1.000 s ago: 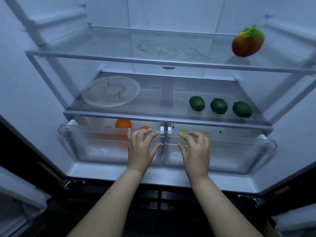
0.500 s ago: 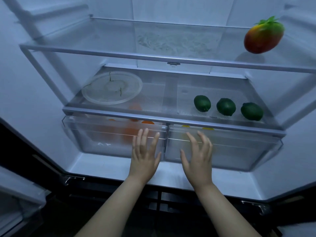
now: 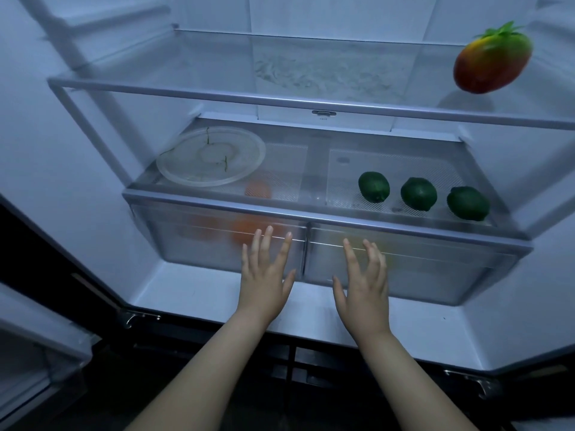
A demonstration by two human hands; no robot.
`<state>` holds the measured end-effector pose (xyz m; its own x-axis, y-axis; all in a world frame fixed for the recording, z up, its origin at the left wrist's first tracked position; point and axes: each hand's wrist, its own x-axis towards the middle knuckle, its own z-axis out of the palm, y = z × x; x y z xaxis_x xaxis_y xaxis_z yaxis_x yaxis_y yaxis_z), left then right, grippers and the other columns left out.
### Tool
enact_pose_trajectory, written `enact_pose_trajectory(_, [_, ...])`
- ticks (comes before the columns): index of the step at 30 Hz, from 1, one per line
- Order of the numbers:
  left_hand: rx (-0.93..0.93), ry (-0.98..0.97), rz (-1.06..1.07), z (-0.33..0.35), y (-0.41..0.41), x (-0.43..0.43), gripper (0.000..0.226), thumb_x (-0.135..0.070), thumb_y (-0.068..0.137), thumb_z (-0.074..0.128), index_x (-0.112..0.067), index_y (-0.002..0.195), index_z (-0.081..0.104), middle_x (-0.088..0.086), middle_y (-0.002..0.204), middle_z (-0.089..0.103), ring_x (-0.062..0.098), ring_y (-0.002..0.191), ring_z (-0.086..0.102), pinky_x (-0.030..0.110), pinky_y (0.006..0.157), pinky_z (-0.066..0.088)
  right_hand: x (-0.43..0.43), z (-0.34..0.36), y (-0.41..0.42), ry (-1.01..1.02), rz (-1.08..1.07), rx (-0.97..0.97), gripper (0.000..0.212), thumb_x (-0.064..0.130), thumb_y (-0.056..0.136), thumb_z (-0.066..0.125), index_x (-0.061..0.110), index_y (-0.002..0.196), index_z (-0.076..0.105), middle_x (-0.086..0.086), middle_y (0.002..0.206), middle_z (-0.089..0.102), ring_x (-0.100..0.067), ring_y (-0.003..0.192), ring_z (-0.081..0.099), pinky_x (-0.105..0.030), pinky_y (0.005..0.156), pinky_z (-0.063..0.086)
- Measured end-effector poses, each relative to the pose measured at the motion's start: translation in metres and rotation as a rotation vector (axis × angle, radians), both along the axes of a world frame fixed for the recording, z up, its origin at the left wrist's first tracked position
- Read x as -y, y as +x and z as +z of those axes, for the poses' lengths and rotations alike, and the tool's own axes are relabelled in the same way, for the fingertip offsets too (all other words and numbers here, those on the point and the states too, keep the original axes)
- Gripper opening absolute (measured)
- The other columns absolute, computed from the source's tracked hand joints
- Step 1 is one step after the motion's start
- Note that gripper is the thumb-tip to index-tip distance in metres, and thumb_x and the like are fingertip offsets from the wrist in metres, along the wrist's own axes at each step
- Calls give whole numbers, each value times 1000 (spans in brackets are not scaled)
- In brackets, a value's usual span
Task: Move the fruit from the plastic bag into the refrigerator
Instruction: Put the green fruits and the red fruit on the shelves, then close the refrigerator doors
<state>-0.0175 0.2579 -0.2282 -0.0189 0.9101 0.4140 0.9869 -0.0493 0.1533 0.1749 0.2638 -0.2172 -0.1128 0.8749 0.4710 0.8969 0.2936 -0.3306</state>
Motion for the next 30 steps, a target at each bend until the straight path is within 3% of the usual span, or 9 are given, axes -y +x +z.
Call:
enact_pose_trajectory(7, [18,-44,14,1,0,-4,77,-35,86,60,-25,149,19,13,155,9,33,144,8,54,113,14,-6,1,1,-39,9,6,74,15,80,68,18,146,35,-16,147,25,-33,139,20,-54,108,33])
enact_pose_trajectory(13, [13,-40,11,8,-6,3,73,-37,87,60,-25,148,23,11,155,12,29,143,8,55,113,18,0,7,-5,-27,68,-61,66,13,81,67,14,141,40,-15,147,26,-33,138,22,-48,108,31])
enact_pose_trajectory(17, [16,-51,52,17,-21,22,69,-39,89,53,-27,148,20,10,155,18,26,143,9,50,113,17,6,19,-27,-11,204,-128,59,12,83,65,12,137,41,-13,144,32,-31,135,27,-48,108,34])
enact_pose_trajectory(20, [-38,-62,98,24,-40,46,62,-45,87,39,-24,144,28,11,152,27,26,140,19,51,110,25,15,27,-52,-3,315,-179,58,12,83,64,11,136,41,-12,143,35,-30,134,30,-46,109,32])
enact_pose_trajectory(24, [-81,-93,144,31,-76,94,59,-45,88,36,-20,141,39,13,149,35,29,137,30,50,109,28,34,33,-91,24,481,-181,54,12,84,63,8,135,44,-14,140,40,-32,130,35,-40,109,29])
enact_pose_trajectory(30, [-71,-102,293,38,-125,167,59,-37,89,55,-18,142,38,11,149,34,29,138,30,49,111,25,79,31,-153,-9,685,-138,54,12,83,63,6,133,45,-16,138,41,-31,128,36,-39,105,30])
